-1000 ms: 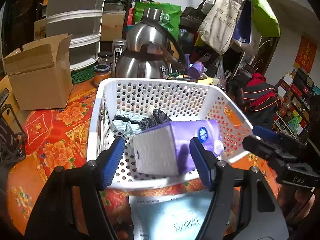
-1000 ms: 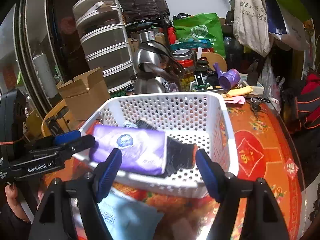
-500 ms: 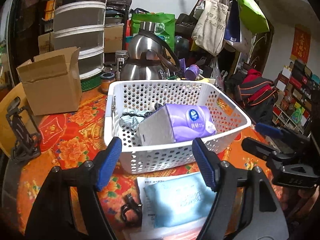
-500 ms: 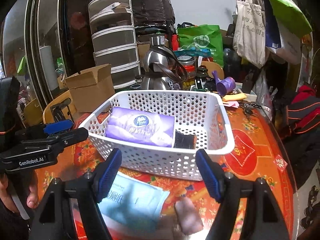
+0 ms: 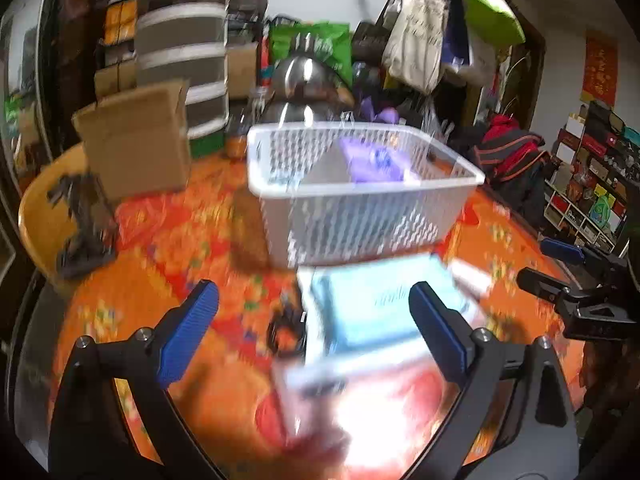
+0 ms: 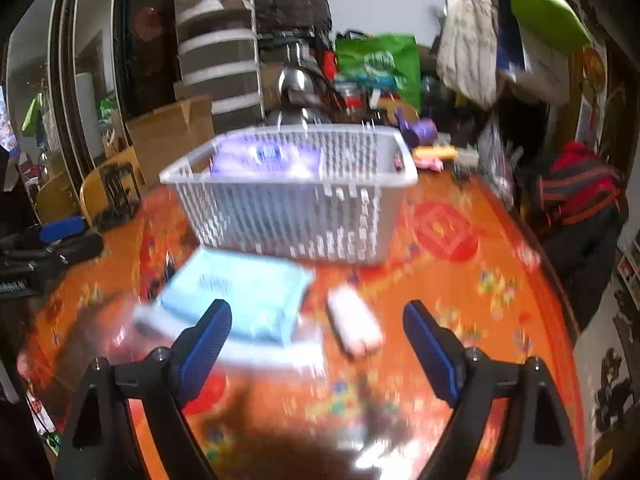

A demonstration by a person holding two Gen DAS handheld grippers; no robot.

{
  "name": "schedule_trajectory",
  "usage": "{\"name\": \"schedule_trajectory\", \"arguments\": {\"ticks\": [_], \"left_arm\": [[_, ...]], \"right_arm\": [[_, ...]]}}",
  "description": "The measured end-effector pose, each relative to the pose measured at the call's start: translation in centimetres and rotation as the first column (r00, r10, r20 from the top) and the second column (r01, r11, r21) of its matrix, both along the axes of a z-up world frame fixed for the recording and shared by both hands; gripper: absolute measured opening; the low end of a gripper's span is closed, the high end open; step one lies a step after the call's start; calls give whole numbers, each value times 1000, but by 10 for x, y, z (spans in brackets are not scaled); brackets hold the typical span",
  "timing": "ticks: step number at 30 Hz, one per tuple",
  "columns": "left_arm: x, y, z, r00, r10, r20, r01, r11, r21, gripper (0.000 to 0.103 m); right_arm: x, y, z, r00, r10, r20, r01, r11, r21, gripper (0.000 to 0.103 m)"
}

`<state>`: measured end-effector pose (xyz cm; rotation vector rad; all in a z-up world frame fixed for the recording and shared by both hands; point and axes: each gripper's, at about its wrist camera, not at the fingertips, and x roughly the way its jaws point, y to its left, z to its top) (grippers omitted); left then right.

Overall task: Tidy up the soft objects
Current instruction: 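Withdraw both grippers from the basket toward the white roll, then grasp the white roll with the right gripper while the left gripper reaches the black cable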

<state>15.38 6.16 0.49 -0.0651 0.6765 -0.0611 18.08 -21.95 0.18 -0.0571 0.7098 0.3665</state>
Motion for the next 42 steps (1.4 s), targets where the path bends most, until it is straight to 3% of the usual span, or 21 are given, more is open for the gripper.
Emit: {"name": "schedule_trajectory", "arguments": {"ticks": [5,14,19,22,25,28,34,37,42], "left_arm": [[-11,20,-35,995,45,-83,-46,999,-14,95],[28,41,-76,979,49,-200,-59,997,-47,95],[49,48,-88,970,58,-236,-71,997,-44,95],[57,50,-94,967,51,-250,-62,997,-38,92],[62,50,-99,965,45,-258,-56,998,-36,83],[66,49,-105,960,50,-274,-58,998,-21,66],[72,45,-109,961,49,-273,-53,999,-6,58],[78,36,-111,959,57,-277,-44,998,55,54],[82,30,-108,962,17,-272,-4,999,50,12]], "right_arm": [[-4,-16,-31,998,-34,-58,34,999,-3,87],[28,-19,-45,995,-30,-94,29,1000,-12,87],[56,-12,-56,989,-23,-146,19,1000,-25,71],[70,-4,-65,984,-3,-177,-5,999,-46,69],[76,4,-70,981,12,-193,-24,998,-61,65],[80,6,-75,979,6,-206,-19,998,-61,64],[83,5,-80,979,5,-203,-17,998,-58,58],[84,2,-85,976,20,-218,-29,999,-35,48],[81,3,-86,978,48,-202,-55,998,-27,30]]}}
